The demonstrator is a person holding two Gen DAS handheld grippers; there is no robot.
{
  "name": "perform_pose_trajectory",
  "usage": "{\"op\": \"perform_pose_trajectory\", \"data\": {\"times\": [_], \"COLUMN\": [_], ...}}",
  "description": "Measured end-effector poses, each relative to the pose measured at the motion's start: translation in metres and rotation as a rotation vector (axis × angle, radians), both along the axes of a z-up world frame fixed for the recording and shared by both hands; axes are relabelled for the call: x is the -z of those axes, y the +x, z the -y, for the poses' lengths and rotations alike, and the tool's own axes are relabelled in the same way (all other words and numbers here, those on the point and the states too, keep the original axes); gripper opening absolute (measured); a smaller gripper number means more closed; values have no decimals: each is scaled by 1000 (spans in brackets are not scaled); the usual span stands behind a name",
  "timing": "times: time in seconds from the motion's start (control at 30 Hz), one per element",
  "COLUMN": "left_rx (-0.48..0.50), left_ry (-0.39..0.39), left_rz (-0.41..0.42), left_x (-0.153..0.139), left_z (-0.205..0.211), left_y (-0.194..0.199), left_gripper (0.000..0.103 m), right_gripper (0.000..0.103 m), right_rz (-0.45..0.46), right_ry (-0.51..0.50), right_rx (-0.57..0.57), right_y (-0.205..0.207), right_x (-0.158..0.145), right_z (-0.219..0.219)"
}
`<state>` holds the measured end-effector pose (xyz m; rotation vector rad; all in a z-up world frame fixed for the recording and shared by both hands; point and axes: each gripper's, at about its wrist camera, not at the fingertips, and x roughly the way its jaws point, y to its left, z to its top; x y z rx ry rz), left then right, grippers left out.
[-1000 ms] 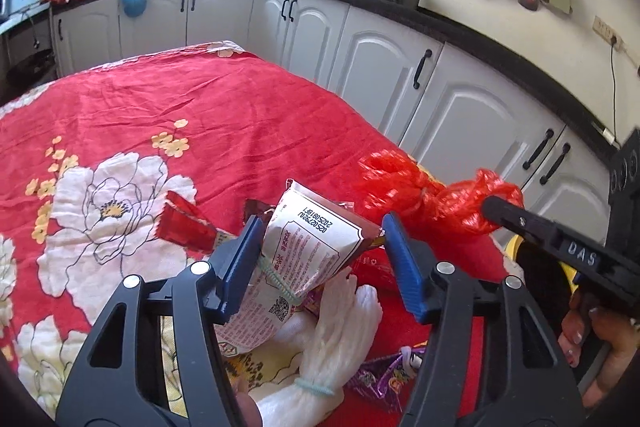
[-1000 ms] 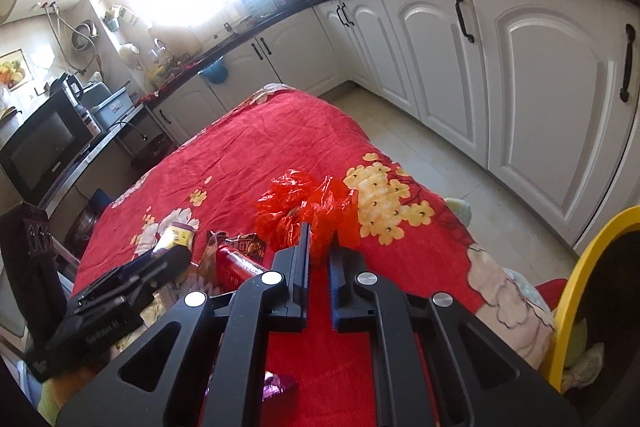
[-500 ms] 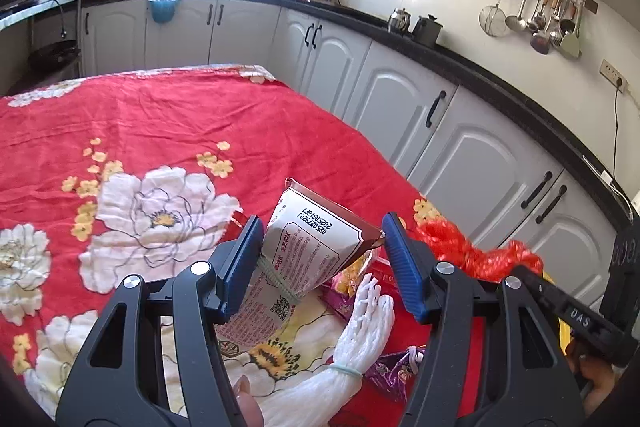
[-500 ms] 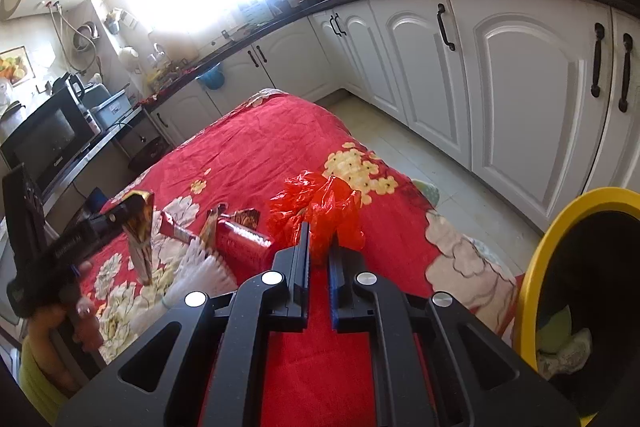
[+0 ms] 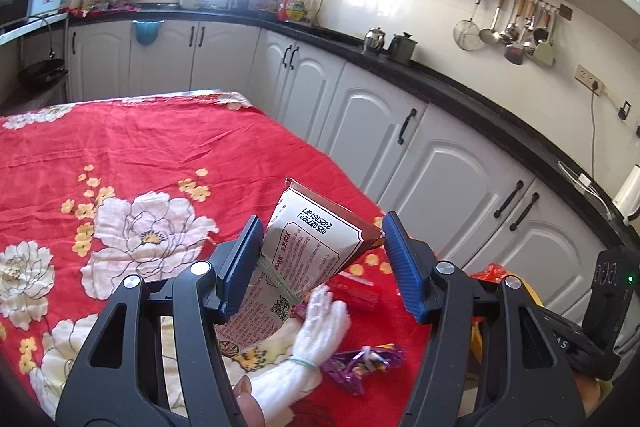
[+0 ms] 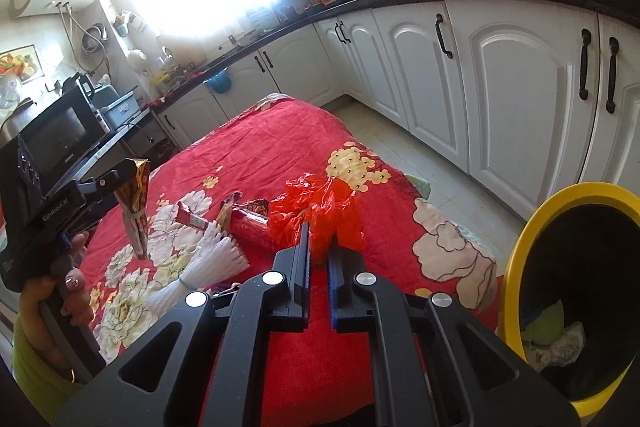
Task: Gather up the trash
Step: 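Carry the paper package and red bag over the yellow-rimmed bin with both tools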
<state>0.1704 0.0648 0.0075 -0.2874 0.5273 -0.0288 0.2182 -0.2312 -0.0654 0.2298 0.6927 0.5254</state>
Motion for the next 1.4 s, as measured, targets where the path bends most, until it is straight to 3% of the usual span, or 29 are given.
{"op": "perform_pose_trajectory", "data": {"times": [0.63,1.4], "left_rx": [139,262], "left_ry": [24,52], "left_rz": [36,64], "left_x": [-12,-15], "left_z": [63,122], "left_y": [-13,-28], "left_gripper": [53,53], "right_gripper": [7,7], "right_rz": [89,139], "right_ry": [29,-27], "right_rx": [14,132], "right_y": [-34,-64], "right_x": [-34,-42], "right_z": [32,102]}}
